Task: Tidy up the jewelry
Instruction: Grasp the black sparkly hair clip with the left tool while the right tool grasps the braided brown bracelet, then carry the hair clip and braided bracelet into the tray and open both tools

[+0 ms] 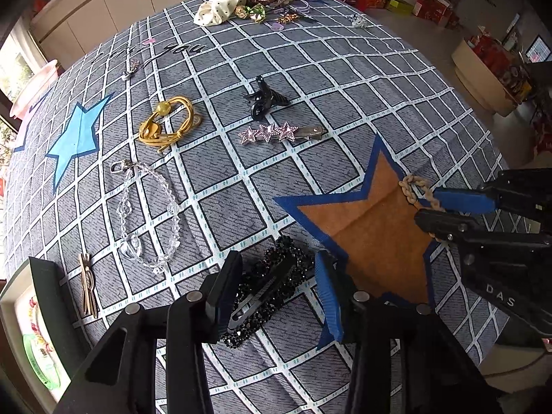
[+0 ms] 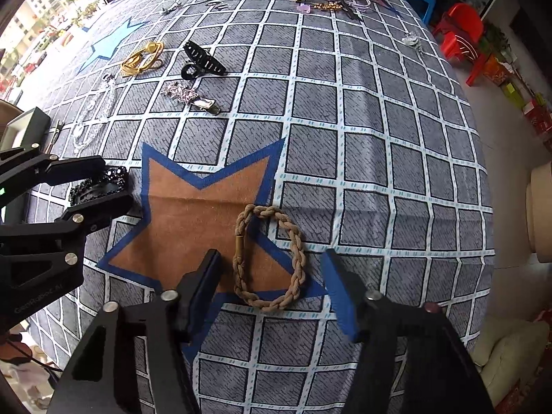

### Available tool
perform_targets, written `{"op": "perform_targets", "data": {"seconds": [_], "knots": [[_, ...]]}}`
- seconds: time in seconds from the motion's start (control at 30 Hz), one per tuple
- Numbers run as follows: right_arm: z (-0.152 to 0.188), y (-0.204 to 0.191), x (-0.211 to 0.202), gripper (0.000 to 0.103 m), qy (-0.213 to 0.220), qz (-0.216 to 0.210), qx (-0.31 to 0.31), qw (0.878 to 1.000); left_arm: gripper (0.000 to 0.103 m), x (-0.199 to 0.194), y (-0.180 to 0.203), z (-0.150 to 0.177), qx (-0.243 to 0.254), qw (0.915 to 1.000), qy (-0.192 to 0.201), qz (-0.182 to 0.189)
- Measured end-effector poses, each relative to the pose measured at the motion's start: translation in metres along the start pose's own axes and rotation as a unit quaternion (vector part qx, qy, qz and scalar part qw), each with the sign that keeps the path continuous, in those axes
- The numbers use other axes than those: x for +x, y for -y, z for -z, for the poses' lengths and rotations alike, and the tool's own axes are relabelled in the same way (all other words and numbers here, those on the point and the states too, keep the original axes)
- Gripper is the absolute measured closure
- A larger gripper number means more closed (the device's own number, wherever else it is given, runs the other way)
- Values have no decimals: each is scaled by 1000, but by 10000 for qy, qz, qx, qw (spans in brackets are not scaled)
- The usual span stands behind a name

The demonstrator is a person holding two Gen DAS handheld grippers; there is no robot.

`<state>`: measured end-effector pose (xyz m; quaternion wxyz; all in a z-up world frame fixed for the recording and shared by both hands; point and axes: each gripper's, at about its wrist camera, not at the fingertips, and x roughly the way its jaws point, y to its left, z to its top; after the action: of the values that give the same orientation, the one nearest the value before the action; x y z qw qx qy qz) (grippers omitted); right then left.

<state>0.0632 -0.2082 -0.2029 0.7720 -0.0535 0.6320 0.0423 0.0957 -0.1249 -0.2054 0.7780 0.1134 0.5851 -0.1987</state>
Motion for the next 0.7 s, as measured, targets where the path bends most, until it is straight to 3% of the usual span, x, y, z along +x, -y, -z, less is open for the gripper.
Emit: {"op": "perform_targets", "data": {"seconds": [0.03,0.07,0.47,0.7], "knots": [[-1,1,0,89,-13,-13,37,10000,52,-3,-1,2,-82,10000,17,23],[-6,1,-3,90,-33,-44,107,9999,52,-6,-3,4,-158,9999,31,30],[-5,22,-35,90,97,-1124,1056,9880,52,-53,-32,32,-1178,9926,281,-35],[-18,19,-47,90,182,-1408,1020,9846,52,-90,-61,59,-1744,9833,503,-161]]}}
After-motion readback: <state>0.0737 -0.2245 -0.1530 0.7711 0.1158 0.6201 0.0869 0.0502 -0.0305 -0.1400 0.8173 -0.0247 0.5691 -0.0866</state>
